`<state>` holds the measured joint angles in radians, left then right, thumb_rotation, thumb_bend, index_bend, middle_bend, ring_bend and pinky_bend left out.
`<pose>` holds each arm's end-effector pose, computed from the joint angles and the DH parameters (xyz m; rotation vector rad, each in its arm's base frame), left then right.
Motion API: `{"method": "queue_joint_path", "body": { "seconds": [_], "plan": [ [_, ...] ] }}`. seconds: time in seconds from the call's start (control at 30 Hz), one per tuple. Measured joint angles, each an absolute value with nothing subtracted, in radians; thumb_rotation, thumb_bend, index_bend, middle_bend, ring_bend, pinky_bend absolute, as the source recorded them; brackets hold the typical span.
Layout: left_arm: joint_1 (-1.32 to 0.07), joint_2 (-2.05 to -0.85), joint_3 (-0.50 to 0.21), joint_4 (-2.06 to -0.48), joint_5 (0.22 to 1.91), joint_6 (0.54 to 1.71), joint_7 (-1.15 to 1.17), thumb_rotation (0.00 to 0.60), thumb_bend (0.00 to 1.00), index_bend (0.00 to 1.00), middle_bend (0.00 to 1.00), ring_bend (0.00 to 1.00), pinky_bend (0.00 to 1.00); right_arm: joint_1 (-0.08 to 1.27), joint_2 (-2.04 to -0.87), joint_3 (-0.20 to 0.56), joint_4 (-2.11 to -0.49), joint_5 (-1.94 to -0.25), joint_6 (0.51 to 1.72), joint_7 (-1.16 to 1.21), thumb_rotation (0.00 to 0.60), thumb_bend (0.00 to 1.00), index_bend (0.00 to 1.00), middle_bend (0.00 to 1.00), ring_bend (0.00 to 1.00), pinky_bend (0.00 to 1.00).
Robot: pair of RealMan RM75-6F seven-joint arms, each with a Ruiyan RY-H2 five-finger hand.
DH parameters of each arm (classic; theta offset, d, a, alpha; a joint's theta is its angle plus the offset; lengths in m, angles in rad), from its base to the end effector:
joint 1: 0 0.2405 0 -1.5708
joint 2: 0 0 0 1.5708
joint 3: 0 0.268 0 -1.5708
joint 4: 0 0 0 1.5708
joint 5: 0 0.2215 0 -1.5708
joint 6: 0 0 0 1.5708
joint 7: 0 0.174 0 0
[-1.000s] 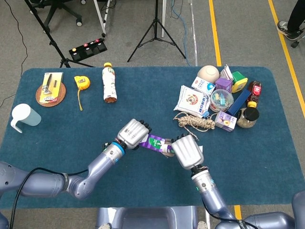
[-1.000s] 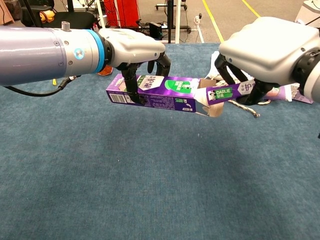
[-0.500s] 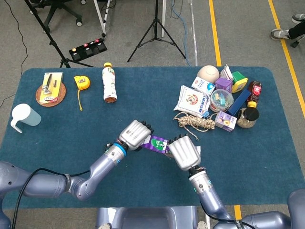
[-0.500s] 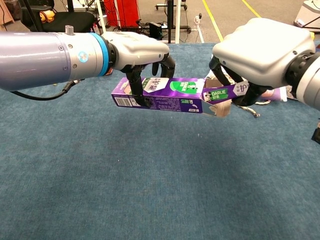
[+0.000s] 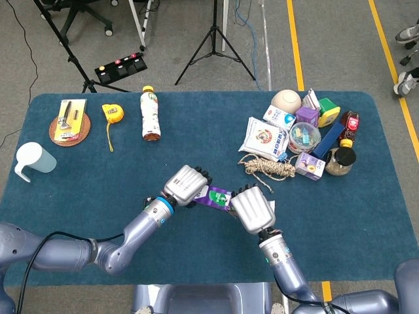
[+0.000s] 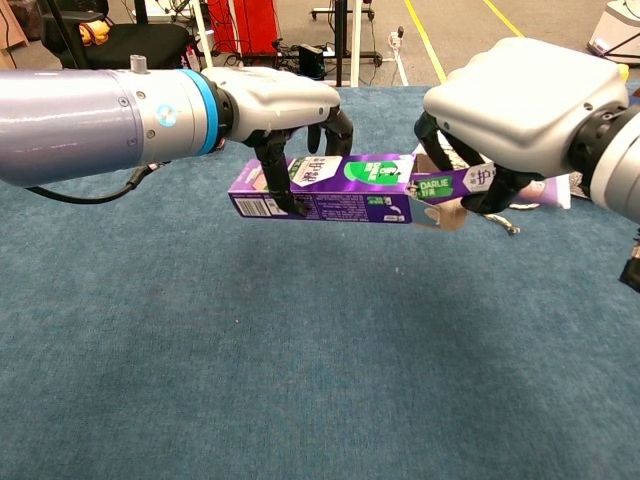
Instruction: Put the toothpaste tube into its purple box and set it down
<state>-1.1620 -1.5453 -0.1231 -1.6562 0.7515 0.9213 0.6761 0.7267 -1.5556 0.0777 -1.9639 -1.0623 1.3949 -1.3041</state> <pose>-0.0149 0.3739 -0.0707 -2.1960 -0.6922 -0.8234 -0.0758 -0.2945 -0.0080 1.8750 -0.3105 0.6705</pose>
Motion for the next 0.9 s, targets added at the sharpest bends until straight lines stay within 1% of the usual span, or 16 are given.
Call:
{"method": "queue_joint_path", "body": {
  "seconds": [0.17,0.23,0.4,0.5,0.6,0.63,0.7,0.73,0.77,0.83,0.9],
  "plan": [
    [-1.158,-1.555,-0.124,-1.652,0.753,0.911,0.653,0.600,0.21,0.40,0.34,0.28,0.52,0.728,-1.559,0.082,-1.964,-1.079,1.399,-1.300,0.600,0.55,0.34,0.64,0.60,0.69],
    [-1.156,-1.560,-0.128,-1.651,0.752,0.903,0.635,0.600,0.21,0.40,0.34,0.28,0.52,0.730,-1.559,0.083,-1.965,-1.081,1.400,-1.309,0.600,0.55,0.32,0.64,0.60,0.69],
    [-1.153,-1.568,-0.132,-1.650,0.774,0.902,0.619,0.600,0.21,0.40,0.34,0.28,0.52,0.737,-1.556,0.082,-1.968,-1.088,1.402,-1.344,0.600,0.55,0.31,0.64,0.60,0.69],
    [-1.147,-1.571,-0.134,-1.650,0.786,0.903,0.602,0.600,0.21,0.40,0.33,0.28,0.52,0.740,-1.553,0.080,-1.976,-1.098,1.404,-1.358,0.600,0.53,0.30,0.62,0.59,0.69],
    [-1.140,-1.574,-0.137,-1.646,0.801,0.902,0.577,0.600,0.21,0.40,0.34,0.28,0.52,0.741,-1.551,0.080,-1.991,-1.107,1.411,-1.365,0.600,0.51,0.28,0.54,0.57,0.68],
    [-1.137,-1.575,-0.138,-1.645,0.806,0.901,0.568,0.600,0.21,0.40,0.34,0.28,0.52,0.741,-1.549,0.081,-2.000,-1.108,1.414,-1.370,0.600,0.49,0.25,0.49,0.54,0.65],
    [-1.129,-1.577,-0.142,-1.641,0.821,0.900,0.539,0.600,0.21,0.40,0.34,0.28,0.52,0.741,-1.547,0.084,-2.016,-1.107,1.420,-1.382,0.600,0.45,0.21,0.40,0.47,0.59],
    [-1.125,-1.579,-0.144,-1.640,0.830,0.899,0.524,0.600,0.21,0.40,0.34,0.28,0.53,0.741,-1.545,0.087,-2.029,-1.105,1.424,-1.393,0.600,0.42,0.18,0.34,0.41,0.55],
    [-1.120,-1.580,-0.147,-1.638,0.839,0.899,0.507,0.600,0.21,0.40,0.34,0.28,0.53,0.742,-1.543,0.089,-2.039,-1.104,1.427,-1.401,0.600,0.40,0.16,0.31,0.37,0.52],
    [-1.107,-1.585,-0.155,-1.633,0.867,0.898,0.457,0.600,0.21,0.40,0.34,0.28,0.53,0.744,-1.538,0.095,-2.063,-1.101,1.435,-1.421,0.600,0.34,0.12,0.22,0.26,0.43],
    [-1.092,-1.589,-0.165,-1.627,0.903,0.898,0.395,0.600,0.21,0.41,0.35,0.29,0.54,0.746,-1.532,0.099,-2.085,-1.097,1.442,-1.438,0.600,0.30,0.09,0.16,0.19,0.35]
  ]
}}
